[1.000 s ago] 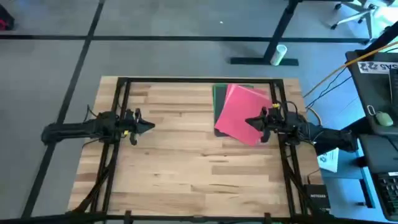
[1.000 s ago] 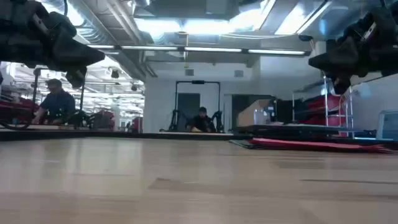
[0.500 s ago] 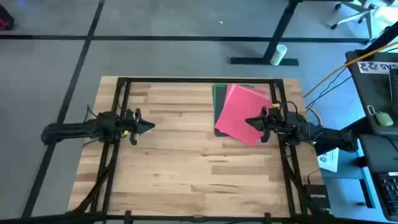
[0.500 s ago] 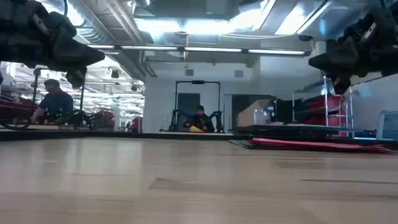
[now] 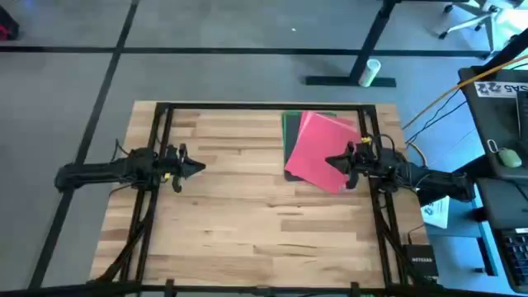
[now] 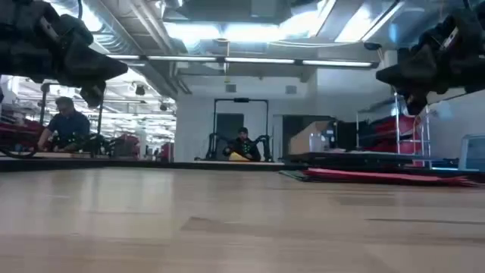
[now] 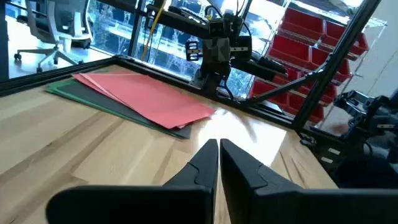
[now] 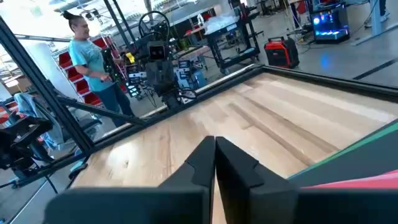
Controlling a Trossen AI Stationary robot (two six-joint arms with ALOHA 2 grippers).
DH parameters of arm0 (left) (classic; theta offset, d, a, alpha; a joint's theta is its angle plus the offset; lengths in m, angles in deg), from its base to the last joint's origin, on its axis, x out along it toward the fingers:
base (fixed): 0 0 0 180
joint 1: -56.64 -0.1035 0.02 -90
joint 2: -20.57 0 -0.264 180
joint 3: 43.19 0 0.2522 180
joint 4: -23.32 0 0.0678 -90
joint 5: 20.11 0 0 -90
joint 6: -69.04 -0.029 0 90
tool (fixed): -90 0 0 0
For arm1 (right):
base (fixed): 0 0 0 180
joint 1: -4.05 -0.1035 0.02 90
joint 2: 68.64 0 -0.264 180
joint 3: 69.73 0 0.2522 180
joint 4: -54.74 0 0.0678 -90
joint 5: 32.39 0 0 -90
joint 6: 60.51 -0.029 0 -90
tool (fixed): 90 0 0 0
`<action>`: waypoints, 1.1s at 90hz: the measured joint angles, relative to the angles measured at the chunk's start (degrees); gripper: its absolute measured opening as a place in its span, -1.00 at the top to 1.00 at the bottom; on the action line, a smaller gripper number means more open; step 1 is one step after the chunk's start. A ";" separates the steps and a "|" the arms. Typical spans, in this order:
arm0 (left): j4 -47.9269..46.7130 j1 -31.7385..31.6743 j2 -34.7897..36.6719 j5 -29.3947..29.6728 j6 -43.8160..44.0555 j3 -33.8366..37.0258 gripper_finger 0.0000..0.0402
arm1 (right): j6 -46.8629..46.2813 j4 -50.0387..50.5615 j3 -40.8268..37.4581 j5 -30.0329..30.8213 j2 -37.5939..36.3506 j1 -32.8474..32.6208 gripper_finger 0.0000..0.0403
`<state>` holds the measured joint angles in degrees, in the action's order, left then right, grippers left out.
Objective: Organize paper
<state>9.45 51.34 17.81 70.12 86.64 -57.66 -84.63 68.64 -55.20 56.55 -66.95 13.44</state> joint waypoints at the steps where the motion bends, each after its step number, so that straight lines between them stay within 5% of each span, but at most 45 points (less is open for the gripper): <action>1: 0.01 -0.01 0.00 0.00 0.00 0.00 1.00 | -0.01 0.00 -0.01 0.00 -0.01 0.01 1.00; 70: 1.03 -0.08 -0.01 0.70 3.06 0.14 1.00 | -0.02 0.02 0.00 0.00 0.00 0.02 1.00; 88: 12.34 -0.16 -0.29 4.34 1.95 0.20 1.00 | 0.00 0.00 0.00 0.00 -0.02 0.00 1.00; 99: 20.08 0.08 -3.04 -1.47 -0.79 -0.22 1.00 | 0.00 0.01 -0.01 0.00 -0.02 0.02 1.00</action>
<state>29.52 51.43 14.77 68.65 85.85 -57.88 -84.63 68.65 -55.21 56.55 -66.97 13.46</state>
